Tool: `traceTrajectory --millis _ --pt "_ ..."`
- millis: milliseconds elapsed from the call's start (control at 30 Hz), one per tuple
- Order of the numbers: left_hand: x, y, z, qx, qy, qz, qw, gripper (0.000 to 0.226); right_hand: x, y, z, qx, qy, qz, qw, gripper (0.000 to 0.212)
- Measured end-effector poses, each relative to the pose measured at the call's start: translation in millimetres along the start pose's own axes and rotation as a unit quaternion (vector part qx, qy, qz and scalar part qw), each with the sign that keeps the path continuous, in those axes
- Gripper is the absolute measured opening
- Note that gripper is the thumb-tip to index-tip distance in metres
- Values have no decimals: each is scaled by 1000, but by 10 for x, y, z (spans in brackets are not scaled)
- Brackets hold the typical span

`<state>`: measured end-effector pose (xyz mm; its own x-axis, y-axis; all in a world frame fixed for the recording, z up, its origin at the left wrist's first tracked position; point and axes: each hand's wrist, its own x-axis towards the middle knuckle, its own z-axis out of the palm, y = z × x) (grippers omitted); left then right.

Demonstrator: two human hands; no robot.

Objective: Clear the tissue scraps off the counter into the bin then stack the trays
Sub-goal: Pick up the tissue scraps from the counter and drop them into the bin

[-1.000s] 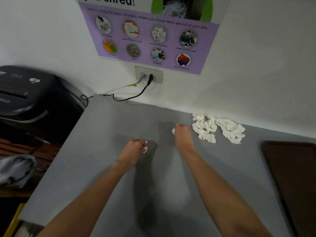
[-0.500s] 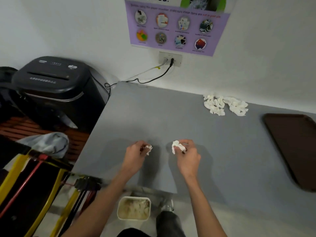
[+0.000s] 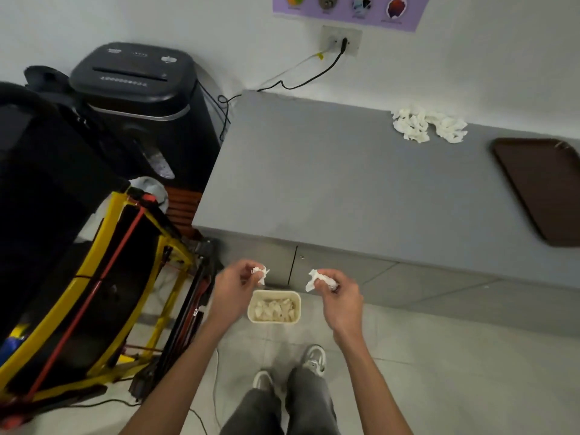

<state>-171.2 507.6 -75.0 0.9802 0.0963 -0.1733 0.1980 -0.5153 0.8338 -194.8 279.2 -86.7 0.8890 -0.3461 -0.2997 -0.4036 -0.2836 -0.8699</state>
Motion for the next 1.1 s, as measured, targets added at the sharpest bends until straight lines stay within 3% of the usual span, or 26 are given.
traceTrajectory --millis 133,400,600,867,1033,1100 --pt "-230 -636 164 46 -6 -48 998 8 -176 617 224 -24 -28 70 997 24" --pt "-202 -1870 881 8 9 -164 986 21 3 1842 811 -96 -67 140 983 10" --pt "134 -3033 1650 33 7 -189 981 29 610 2873 1553 -125 -76 191 971 41" --pt "893 -4241 2537 197 -56 -172 964 9 1672 4153 2842 -191 -126 135 964 35" --pt "1233 -4979 3028 219 -116 -187 950 12 2112 4800 3454 -260 -174 86 946 27" --pt "1301 -5136 3159 258 -169 -186 933 26 2188 4905 3551 -283 -213 89 931 23"
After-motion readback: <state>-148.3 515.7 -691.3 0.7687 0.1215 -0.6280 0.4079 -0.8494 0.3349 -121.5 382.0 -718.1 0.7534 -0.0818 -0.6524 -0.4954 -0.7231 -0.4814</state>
